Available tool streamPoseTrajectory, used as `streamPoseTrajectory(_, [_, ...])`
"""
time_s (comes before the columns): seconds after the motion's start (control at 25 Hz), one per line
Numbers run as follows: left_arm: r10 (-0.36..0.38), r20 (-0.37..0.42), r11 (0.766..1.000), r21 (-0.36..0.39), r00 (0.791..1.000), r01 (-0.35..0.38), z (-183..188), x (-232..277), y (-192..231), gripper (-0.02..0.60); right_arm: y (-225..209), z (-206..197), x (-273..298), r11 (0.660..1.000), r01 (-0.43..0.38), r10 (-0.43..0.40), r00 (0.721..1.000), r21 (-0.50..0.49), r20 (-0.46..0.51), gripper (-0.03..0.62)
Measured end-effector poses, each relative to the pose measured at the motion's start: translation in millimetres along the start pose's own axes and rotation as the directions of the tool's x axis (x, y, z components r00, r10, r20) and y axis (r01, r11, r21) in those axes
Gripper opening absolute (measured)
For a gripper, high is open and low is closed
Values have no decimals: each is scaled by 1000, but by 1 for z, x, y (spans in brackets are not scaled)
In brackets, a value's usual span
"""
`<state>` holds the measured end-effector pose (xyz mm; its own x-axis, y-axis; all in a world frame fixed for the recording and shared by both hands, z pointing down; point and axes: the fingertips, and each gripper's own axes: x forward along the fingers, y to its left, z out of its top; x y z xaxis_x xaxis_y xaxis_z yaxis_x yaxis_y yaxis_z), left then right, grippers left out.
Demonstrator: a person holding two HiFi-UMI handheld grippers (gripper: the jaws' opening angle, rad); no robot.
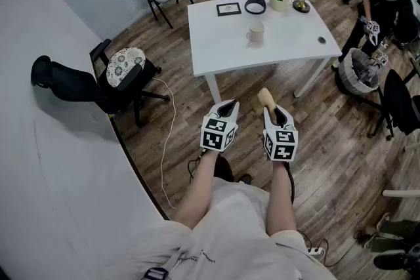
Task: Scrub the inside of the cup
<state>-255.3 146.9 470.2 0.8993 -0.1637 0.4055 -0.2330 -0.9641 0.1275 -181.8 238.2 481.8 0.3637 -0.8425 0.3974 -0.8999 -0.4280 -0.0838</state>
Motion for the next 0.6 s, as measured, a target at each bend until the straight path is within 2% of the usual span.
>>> streamPoseTrajectory(0.44, [12,11,1000,-13,1000,-12,4,1,3,0,-1,5,0,1000,-6,6,1000,-20,4,124])
streamPoseTrajectory(0.6, [19,-3,1000,-13,1000,-19,0,2,4,0,-6,4,1,1000,-19,19,1000,9,12,126])
